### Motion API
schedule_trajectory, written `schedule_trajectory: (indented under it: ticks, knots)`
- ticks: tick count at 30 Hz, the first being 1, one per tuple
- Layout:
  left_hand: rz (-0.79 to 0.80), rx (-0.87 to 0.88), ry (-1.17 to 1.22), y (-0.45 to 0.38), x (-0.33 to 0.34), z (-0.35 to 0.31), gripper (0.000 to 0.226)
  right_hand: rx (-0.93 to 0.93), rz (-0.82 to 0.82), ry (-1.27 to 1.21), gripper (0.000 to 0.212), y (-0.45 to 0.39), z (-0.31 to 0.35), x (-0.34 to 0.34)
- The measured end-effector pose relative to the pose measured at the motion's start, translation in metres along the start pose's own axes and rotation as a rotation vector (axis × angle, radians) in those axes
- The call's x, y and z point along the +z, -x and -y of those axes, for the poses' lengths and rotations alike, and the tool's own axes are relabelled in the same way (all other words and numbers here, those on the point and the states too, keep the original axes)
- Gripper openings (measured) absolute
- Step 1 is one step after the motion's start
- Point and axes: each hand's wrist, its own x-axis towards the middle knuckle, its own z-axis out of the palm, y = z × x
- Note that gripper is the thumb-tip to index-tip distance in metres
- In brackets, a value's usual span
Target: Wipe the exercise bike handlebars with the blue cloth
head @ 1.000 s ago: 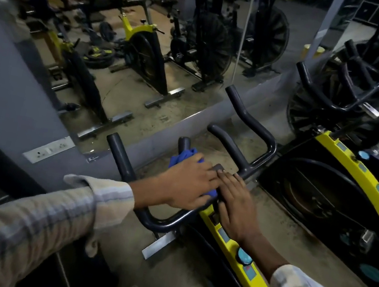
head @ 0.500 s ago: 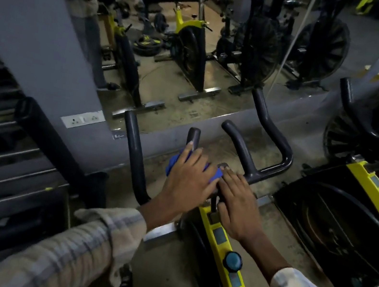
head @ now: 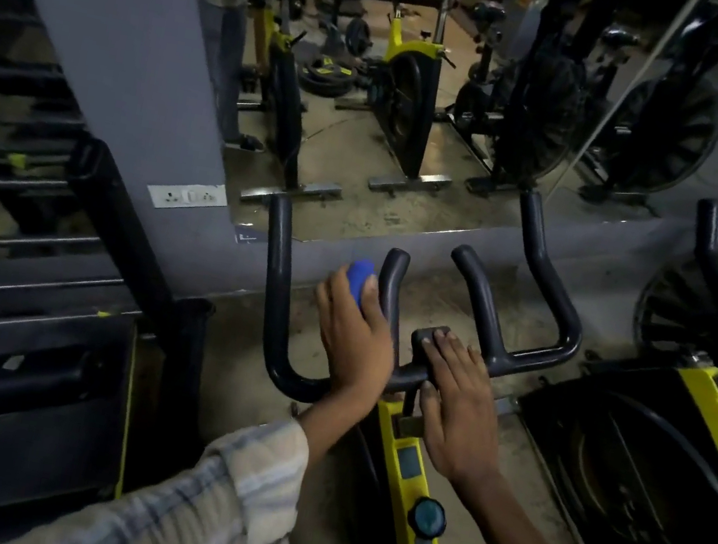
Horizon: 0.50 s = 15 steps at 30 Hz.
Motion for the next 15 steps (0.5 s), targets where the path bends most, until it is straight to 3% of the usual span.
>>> schedule_trajectory:
  ticks: [2, 4, 7, 11, 15]
  knots:
    - [-0.019, -0.106, 0.018, -0.018, 0.004, -0.001, 0.026, 0.003, -0.01, -0.004, 0.059, 0.0, 0.001, 0.002]
    - [0.081, -0.128, 0.029, -0.019, 0.01, 0.003, 0.035, 0.012, -0.029, -0.01, 0.058, 0.0, 0.002, 0.003]
    - [0.267, -0.043, -0.021, 0.007, 0.014, 0.016, 0.071, 0.019, -0.055, -0.013, 0.058, 0.001, 0.003, 0.007]
    - [0.29, 0.028, -0.152, 0.029, 0.013, 0.022, 0.084, 0.038, -0.069, 0.01, 0.059, -0.002, 0.008, 0.011]
    - [0.32, -0.104, -0.263, 0.007, 0.022, -0.005, 0.093, 0.015, -0.088, 0.036, 0.059, -0.002, 0.013, 0.01]
